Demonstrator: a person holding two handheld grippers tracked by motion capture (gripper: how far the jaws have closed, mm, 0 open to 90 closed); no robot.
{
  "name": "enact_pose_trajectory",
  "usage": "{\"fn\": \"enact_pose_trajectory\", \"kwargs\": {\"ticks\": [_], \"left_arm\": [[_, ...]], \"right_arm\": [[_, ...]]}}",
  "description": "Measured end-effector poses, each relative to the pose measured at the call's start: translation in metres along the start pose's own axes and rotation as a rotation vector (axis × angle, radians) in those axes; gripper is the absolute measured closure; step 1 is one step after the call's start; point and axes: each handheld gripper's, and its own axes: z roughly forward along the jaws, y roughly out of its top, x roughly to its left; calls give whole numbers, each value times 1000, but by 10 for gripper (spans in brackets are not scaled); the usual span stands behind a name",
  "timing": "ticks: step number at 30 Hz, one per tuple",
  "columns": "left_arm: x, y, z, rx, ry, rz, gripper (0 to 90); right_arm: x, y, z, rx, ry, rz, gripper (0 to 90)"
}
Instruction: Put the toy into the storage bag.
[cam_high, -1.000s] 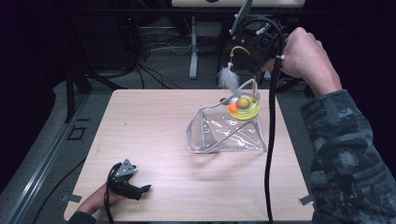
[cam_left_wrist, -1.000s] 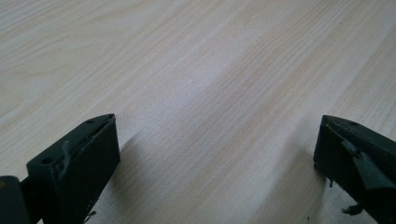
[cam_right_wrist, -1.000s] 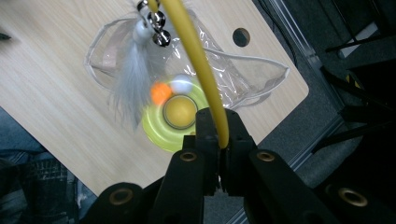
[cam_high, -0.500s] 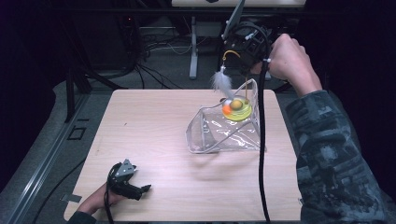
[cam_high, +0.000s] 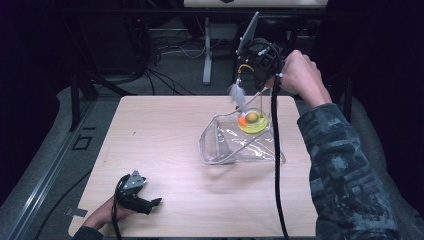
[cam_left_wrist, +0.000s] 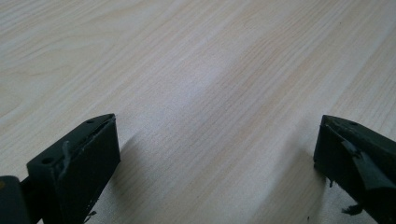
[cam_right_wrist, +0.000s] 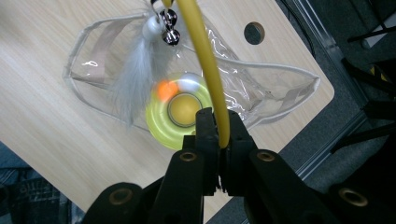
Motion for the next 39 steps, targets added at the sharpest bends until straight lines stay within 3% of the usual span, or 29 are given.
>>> {"fn": "enact_pose_trajectory", "kwargs": {"ticks": [7, 13, 20, 39], "left_arm": [[0, 0, 0, -1, 1, -1, 3], [0, 0, 0, -1, 1, -1, 3], [0, 0, 0, -1, 0, -1, 2], [0, 0, 0, 0, 0, -1, 2]], "right_arm": [[0, -5, 20, -12, 23, 22, 874], [1, -9, 41, 27, 35, 14, 875], [-3, -19, 62, 45, 70, 50, 876], [-5, -37, 91, 69, 104, 81, 877]]}}
